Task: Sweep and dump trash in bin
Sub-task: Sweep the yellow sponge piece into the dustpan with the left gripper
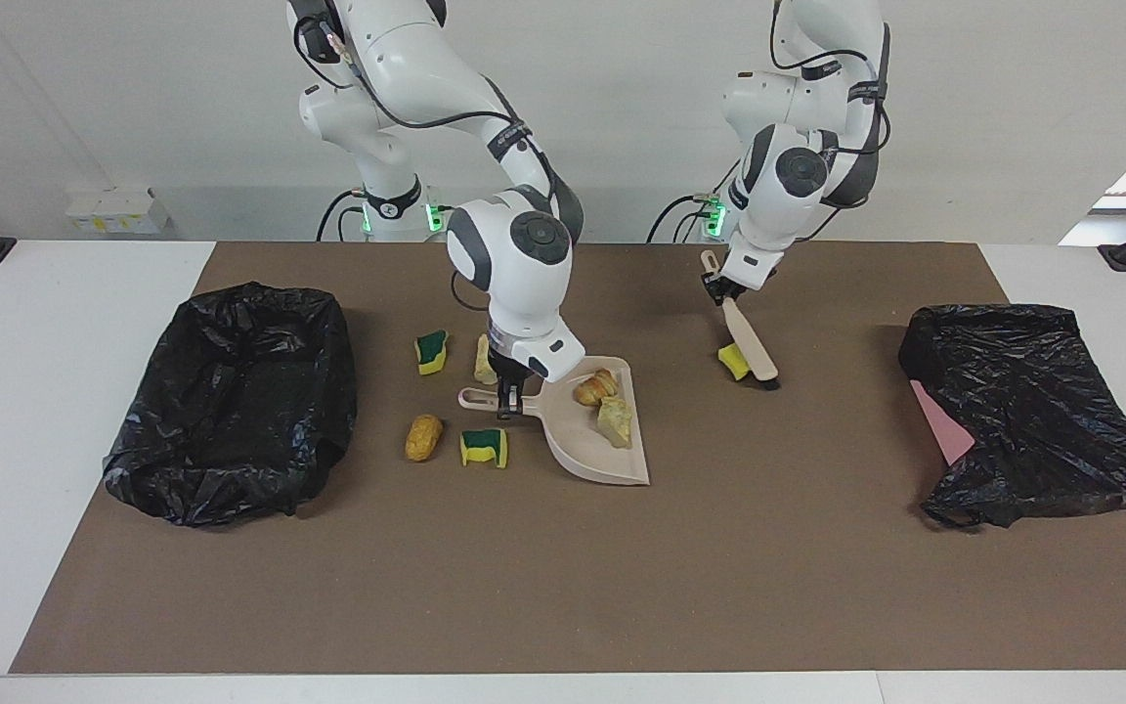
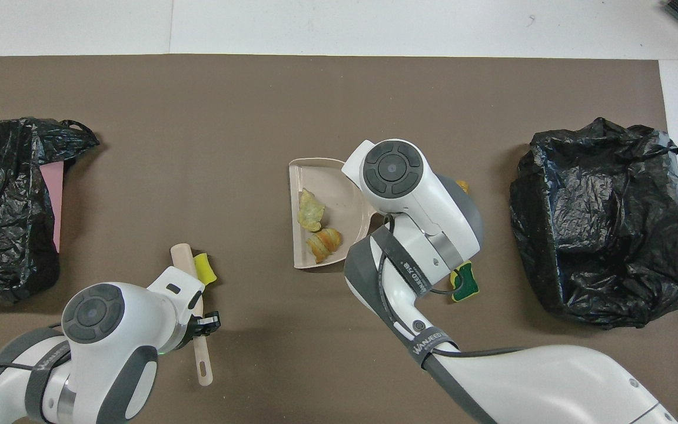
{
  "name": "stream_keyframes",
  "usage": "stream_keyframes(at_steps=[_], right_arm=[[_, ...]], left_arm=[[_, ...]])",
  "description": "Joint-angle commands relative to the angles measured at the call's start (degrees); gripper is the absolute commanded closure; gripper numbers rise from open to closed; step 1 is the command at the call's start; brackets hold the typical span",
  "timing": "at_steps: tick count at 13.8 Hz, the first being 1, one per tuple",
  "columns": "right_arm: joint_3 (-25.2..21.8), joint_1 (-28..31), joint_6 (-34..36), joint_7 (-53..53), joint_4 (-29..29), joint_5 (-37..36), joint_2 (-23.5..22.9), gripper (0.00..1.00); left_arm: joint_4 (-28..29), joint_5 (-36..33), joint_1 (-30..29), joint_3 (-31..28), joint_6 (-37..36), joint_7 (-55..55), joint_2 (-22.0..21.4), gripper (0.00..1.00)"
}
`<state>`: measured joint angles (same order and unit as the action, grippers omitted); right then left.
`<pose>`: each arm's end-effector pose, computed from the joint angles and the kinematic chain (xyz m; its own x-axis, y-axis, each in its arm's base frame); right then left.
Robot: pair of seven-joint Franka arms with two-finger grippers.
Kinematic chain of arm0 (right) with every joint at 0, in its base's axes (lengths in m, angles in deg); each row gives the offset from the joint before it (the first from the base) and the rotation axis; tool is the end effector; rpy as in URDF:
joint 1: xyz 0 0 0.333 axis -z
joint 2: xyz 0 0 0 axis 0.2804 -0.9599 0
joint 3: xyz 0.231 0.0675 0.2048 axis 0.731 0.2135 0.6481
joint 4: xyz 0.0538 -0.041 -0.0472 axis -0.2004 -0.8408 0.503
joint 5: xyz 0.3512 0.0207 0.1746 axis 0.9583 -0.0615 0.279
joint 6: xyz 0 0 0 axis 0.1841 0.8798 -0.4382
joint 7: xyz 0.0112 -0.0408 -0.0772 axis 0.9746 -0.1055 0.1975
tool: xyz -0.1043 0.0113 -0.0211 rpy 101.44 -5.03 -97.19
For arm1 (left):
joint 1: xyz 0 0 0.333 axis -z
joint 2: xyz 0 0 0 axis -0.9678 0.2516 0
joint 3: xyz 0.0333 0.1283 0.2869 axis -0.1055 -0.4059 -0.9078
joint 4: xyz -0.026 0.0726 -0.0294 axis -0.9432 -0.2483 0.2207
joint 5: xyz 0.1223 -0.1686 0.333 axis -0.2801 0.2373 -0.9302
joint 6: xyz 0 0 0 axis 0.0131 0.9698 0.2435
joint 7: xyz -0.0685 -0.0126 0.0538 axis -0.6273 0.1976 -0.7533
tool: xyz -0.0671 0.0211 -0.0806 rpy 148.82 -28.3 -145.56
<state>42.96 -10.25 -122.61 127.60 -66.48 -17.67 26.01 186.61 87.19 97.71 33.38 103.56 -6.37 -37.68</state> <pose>0.5887 0.2987 0.3605 -0.0534 0.9805 -0.1889 0.9967 0.0638 0.0498 0.3746 -0.1713 0.3289 0.9673 0.1750 -0.1837 0.1808 -0.9834 0.0150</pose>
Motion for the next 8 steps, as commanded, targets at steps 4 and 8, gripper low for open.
stream_keyframes(at_steps=[4,8], right_arm=[[0.5,1.0,-1.3,1.6,-1.7,-1.2,1.2,1.00],[0.5,1.1,-1.3,1.6,-1.8,-1.2,1.2,1.00]], left_arm=[[-10.2,8.4,6.5,-0.5,4.3,5.9,9.1,1.00],[-15.7,15.2,14.7,-0.2,4.8,5.8,12.7,1.00]])
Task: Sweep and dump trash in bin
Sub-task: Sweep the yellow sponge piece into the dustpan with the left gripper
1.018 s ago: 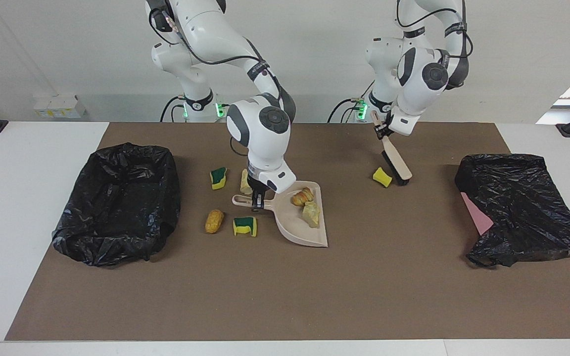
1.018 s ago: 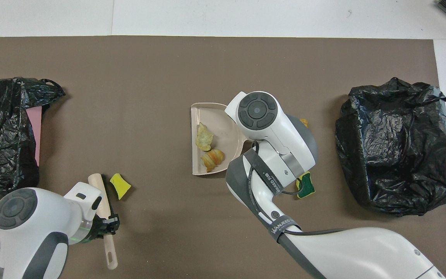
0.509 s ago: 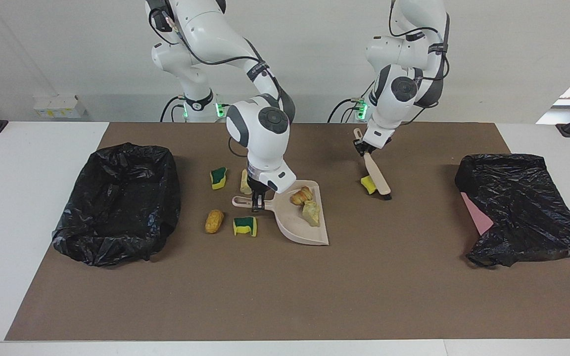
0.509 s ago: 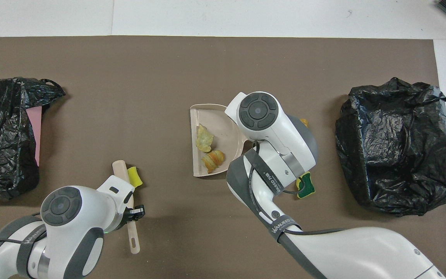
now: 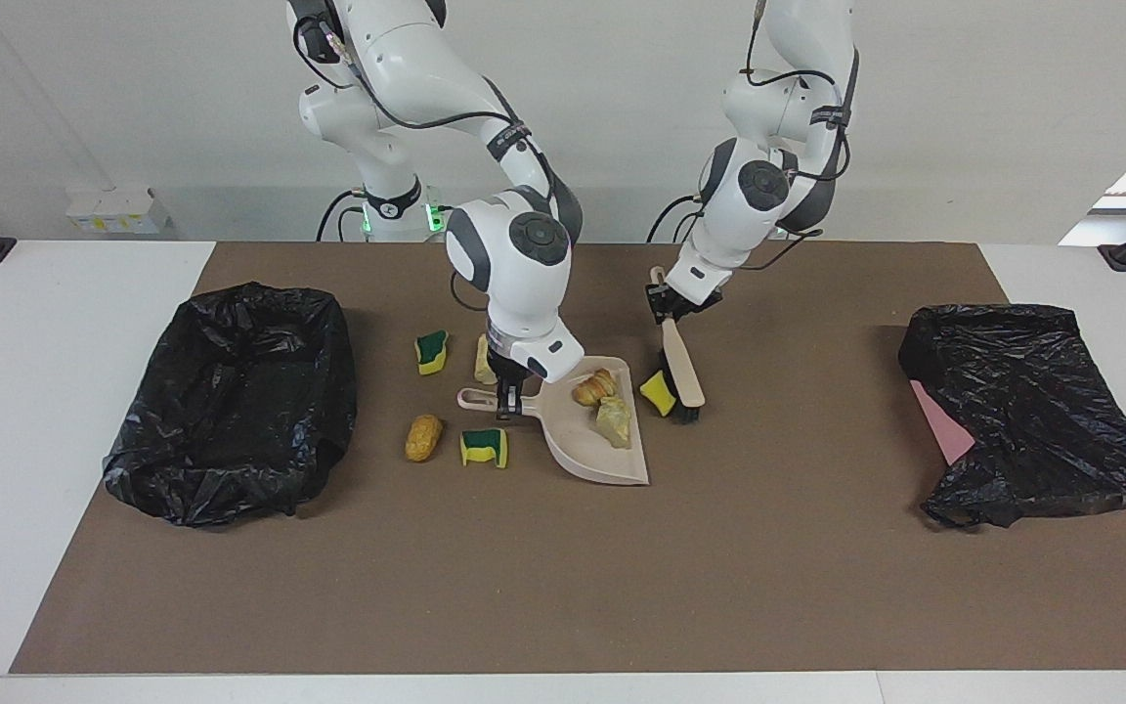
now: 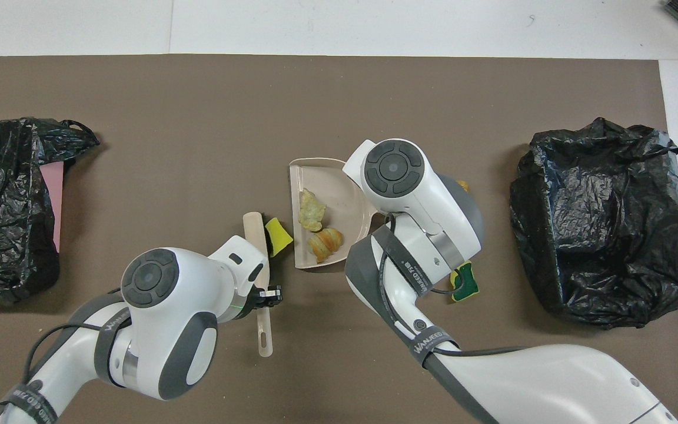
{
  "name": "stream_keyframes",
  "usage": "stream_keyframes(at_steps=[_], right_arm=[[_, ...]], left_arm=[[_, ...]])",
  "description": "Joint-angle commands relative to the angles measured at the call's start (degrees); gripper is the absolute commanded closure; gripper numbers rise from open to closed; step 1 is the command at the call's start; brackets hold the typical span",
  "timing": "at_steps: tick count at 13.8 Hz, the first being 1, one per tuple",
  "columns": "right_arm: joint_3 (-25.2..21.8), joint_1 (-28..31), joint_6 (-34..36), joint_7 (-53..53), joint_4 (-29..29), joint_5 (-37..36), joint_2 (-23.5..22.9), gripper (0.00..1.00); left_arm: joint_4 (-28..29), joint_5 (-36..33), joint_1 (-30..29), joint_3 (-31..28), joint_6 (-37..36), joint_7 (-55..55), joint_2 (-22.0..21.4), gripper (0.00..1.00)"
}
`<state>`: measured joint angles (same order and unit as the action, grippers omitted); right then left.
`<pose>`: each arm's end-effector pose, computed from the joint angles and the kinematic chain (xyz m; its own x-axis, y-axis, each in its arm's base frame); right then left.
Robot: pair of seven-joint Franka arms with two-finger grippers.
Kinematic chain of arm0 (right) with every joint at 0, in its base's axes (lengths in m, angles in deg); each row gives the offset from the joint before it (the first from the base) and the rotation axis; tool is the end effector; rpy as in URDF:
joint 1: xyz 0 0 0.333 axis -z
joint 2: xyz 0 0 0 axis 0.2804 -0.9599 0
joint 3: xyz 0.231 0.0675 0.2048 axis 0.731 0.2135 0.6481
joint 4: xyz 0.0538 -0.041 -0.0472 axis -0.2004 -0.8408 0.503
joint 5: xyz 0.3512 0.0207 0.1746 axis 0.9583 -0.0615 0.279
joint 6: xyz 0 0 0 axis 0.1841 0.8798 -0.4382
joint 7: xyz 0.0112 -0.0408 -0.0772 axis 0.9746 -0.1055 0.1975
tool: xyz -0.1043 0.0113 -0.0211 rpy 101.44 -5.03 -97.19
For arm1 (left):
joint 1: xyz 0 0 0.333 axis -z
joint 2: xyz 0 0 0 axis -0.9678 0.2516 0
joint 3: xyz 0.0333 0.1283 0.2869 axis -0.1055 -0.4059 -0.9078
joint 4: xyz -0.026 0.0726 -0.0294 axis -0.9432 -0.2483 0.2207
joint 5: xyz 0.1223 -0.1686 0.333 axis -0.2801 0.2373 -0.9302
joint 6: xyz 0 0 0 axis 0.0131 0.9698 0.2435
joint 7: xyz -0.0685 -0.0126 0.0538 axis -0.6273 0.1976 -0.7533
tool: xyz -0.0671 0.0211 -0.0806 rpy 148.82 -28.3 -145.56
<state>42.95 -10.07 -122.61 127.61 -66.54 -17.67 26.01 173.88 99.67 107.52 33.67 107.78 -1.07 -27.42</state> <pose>0.5895 0.2967 0.3600 -0.0505 0.9806 -0.1894 0.9970 0.0608 0.0488 0.4037 -0.2830 0.3464 0.9855 0.0381 -0.1651 0.0742 -0.9731 0.2182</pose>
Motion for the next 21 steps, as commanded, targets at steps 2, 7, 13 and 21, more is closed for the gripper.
stream_keyframes(at_steps=[2,7,13,21], right_arm=[[0.5,0.9,-1.3,1.6,-1.6,-1.2,1.2,1.00],[0.5,1.4,-1.4,1.5,-1.6,-1.2,1.2,1.00],[0.5,1.7,-1.8,1.8,-1.5,-1.0,1.2,1.00],[0.5,1.8,-1.8,1.9,-1.5,-1.0,1.2,1.00]], left_arm=[[-4.4,5.4,6.8,-0.3,1.5,0.2,2.8,1.00],[-5.7,6.5,6.0,-0.3,0.2,-1.0,3.1,1.00],[-5.4,-3.6,-1.7,-0.5,-7.6,-3.9,-1.3,1.00],[-4.8,-6.6,0.2,0.0,-5.1,-13.0,-2.1,1.00]])
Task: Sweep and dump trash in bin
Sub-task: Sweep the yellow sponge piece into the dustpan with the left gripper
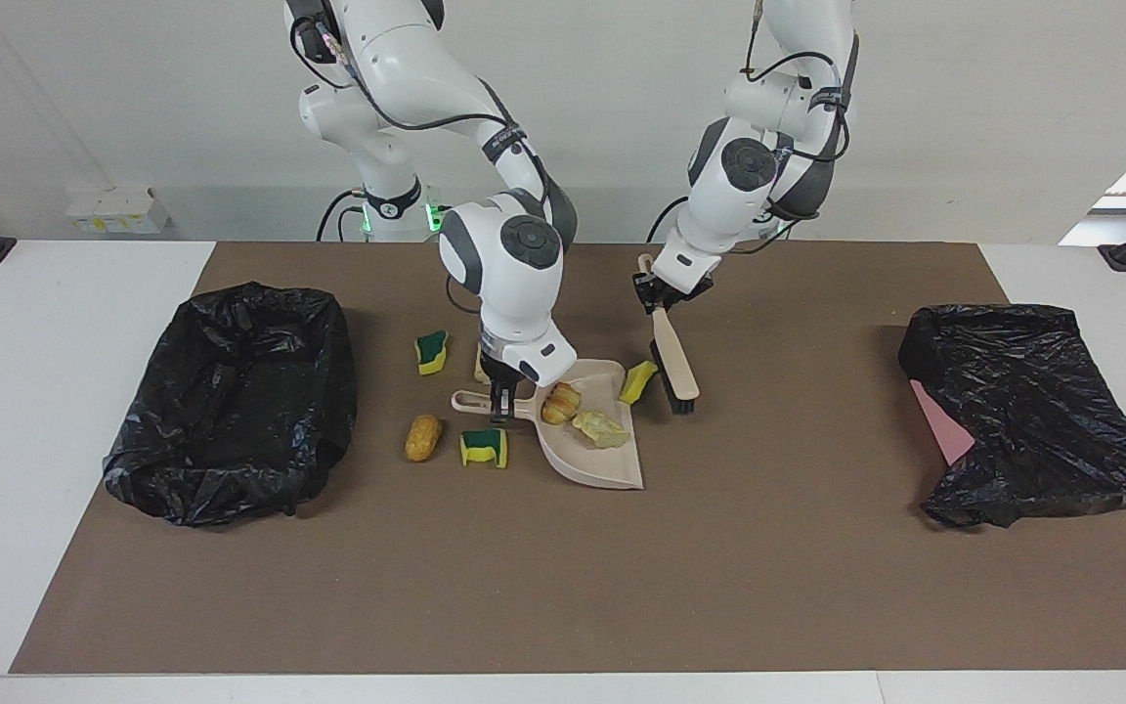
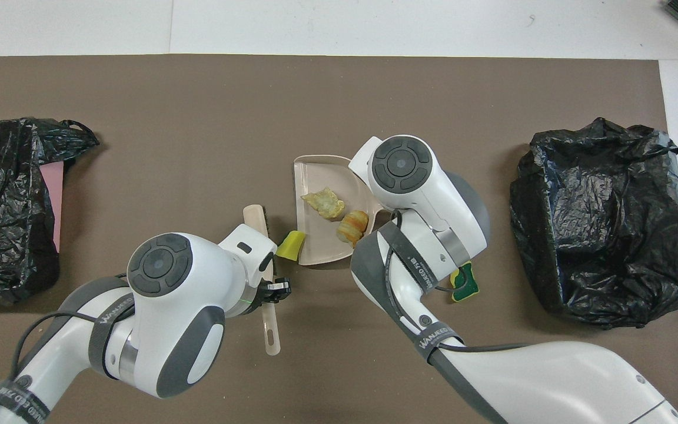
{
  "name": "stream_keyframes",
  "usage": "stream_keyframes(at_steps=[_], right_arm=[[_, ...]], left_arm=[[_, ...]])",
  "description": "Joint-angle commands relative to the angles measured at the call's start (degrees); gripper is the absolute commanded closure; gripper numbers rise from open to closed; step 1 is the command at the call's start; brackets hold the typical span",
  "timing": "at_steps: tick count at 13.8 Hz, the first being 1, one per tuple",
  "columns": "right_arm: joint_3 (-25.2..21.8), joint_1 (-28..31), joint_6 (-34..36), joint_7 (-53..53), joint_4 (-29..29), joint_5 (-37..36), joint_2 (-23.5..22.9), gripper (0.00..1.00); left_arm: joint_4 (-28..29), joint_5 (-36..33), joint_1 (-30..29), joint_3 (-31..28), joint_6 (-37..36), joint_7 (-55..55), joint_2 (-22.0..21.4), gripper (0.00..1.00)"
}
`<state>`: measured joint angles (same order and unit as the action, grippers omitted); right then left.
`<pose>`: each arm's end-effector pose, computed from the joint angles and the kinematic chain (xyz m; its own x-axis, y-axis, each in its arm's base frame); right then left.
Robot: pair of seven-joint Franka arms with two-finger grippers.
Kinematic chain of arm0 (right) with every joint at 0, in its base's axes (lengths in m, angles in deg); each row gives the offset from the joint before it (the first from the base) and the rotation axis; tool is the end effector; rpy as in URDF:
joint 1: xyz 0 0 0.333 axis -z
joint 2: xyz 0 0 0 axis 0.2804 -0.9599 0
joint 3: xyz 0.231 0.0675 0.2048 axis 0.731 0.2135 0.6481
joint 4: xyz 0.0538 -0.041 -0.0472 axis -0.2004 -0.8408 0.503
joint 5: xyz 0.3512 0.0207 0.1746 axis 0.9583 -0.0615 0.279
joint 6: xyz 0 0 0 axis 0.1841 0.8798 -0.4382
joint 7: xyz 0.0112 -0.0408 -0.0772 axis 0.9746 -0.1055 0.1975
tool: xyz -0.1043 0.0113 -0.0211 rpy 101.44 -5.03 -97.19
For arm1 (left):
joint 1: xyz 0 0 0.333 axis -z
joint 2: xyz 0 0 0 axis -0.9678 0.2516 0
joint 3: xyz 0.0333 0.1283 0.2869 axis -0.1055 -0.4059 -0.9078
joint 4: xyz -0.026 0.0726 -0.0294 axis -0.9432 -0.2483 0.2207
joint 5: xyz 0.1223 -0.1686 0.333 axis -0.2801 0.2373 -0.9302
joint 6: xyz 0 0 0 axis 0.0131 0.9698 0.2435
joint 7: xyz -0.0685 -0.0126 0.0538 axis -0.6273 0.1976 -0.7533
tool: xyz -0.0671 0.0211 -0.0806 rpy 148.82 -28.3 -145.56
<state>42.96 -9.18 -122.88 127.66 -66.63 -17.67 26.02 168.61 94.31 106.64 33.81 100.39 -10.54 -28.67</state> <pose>0.5941 0.2878 0.3598 -0.0367 0.9816 -0.1876 0.9976 0.0471 0.0513 0.4154 -0.2862 0.3864 0.9762 0.1308 -0.1730 0.1572 -0.9763 0.1487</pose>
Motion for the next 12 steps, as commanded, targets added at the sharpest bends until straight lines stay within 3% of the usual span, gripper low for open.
stream_keyframes(at_steps=[1,6,12], right_arm=[[0.5,0.9,-1.5,1.8,-1.4,-1.0,1.2,1.00],[0.5,0.9,-1.4,1.8,-1.4,-1.0,1.2,1.00],[0.5,0.9,-1.4,1.8,-1.5,-1.0,1.2,1.00]], left_arm=[[0.4,-1.2,1.8,0.1,4.5,-5.7,-0.6,1.00],[-0.9,4.3,6.7,0.8,11.5,-7.8,0.1,1.00],[0.4,4.4,10.9,1.0,14.8,-12.4,2.3,1.00]])
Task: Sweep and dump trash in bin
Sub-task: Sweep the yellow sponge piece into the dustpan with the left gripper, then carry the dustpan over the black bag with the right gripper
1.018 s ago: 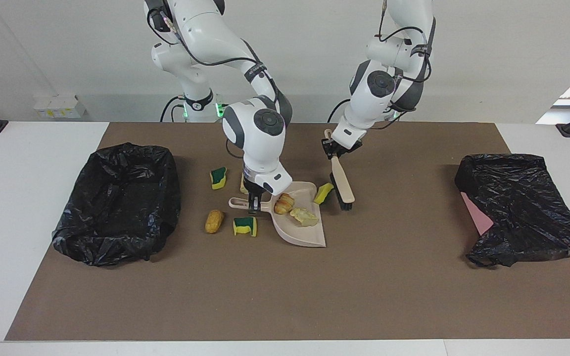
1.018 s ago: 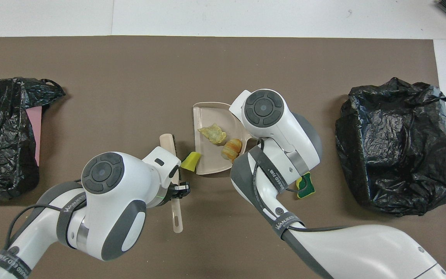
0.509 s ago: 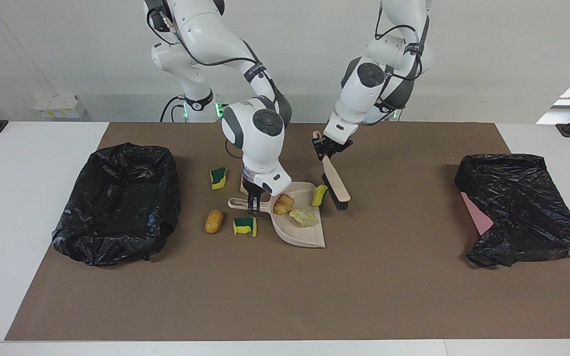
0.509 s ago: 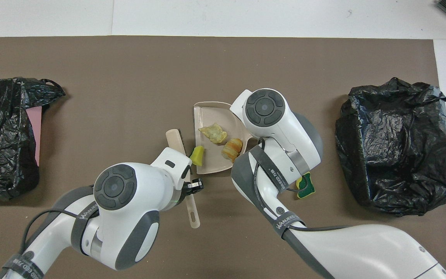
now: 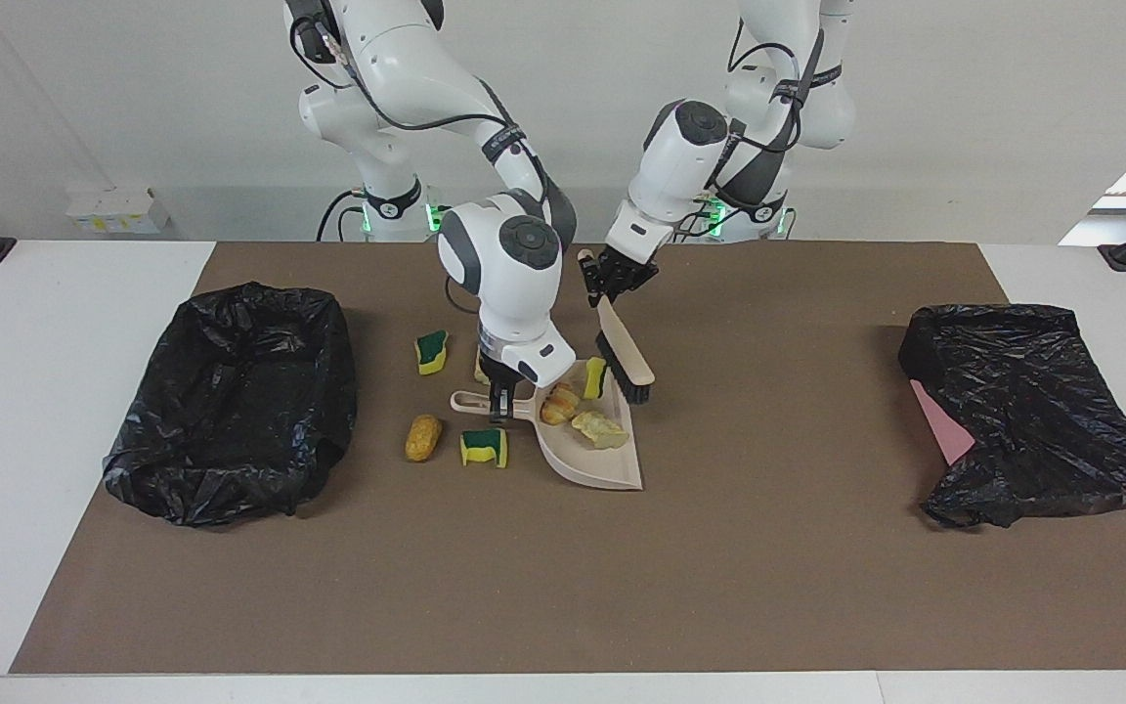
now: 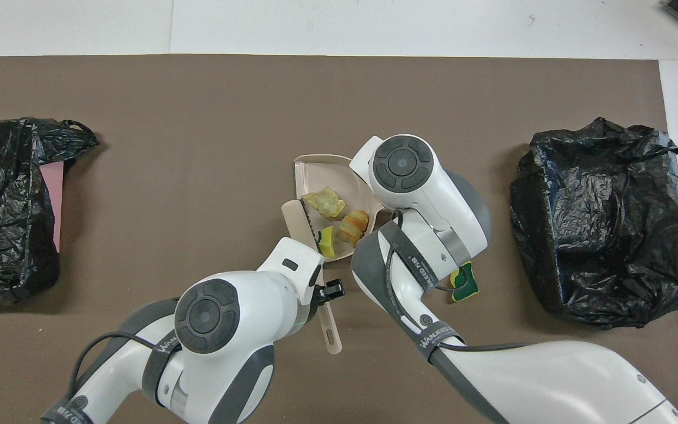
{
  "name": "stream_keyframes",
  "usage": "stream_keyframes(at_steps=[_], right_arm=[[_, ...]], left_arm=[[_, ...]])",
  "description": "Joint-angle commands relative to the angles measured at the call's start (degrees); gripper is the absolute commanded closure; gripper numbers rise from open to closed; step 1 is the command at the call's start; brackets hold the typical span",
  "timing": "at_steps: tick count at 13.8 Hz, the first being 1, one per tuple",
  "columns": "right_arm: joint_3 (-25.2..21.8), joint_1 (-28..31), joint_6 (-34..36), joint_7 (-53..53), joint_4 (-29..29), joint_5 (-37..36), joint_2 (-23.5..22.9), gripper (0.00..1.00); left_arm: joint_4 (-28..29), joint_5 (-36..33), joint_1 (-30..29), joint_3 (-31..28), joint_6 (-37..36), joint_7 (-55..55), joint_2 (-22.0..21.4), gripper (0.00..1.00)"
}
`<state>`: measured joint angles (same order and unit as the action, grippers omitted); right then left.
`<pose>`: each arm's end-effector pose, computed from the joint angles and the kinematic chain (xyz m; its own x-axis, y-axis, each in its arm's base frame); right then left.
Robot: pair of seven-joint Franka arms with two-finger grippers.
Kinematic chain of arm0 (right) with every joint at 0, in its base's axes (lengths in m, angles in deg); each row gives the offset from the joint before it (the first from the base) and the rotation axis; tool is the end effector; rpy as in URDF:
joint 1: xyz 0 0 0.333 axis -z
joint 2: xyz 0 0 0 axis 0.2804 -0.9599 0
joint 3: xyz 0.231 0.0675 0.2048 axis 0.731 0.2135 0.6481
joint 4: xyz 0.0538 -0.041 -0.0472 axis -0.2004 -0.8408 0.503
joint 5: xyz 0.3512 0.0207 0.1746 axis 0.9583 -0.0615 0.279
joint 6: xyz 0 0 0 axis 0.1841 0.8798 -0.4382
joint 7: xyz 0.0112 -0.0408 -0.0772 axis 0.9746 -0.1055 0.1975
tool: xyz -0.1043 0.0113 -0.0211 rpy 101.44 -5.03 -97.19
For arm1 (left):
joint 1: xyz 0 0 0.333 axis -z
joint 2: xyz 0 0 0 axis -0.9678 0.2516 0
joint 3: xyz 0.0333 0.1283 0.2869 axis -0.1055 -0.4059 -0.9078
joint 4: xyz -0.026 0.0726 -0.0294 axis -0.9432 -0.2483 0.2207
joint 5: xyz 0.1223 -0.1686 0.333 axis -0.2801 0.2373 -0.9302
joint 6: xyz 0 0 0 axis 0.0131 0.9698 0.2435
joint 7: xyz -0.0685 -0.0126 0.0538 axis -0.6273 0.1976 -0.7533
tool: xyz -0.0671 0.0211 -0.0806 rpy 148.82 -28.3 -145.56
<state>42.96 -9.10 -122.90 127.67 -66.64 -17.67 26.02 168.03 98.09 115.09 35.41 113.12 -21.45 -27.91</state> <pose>0.5945 0.2869 0.3597 -0.0355 0.9816 -0.1875 0.9976 0.0459 0.0514 0.3826 -0.3664 0.4043 0.9728 0.2150 -0.0860 0.2308 -0.9293 0.2882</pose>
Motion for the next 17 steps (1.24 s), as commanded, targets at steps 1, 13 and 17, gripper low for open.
stream_keyframes(at_steps=[1,13,17], right_arm=[[0.5,0.9,-1.4,1.8,-1.5,-1.0,1.2,1.00],[0.5,0.9,-1.4,1.8,-1.5,-1.0,1.2,1.00],[0.5,1.3,-1.4,1.7,-1.5,-0.9,1.2,1.00]], left_arm=[[2.0,0.7,2.6,-0.6,2.3,-1.6,1.5,1.00],[8.5,0.2,2.9,-0.6,-12.7,-4.9,-4.3,1.00],[10.3,0.1,5.9,-0.4,-12.8,-6.3,-6.3,1.00]])
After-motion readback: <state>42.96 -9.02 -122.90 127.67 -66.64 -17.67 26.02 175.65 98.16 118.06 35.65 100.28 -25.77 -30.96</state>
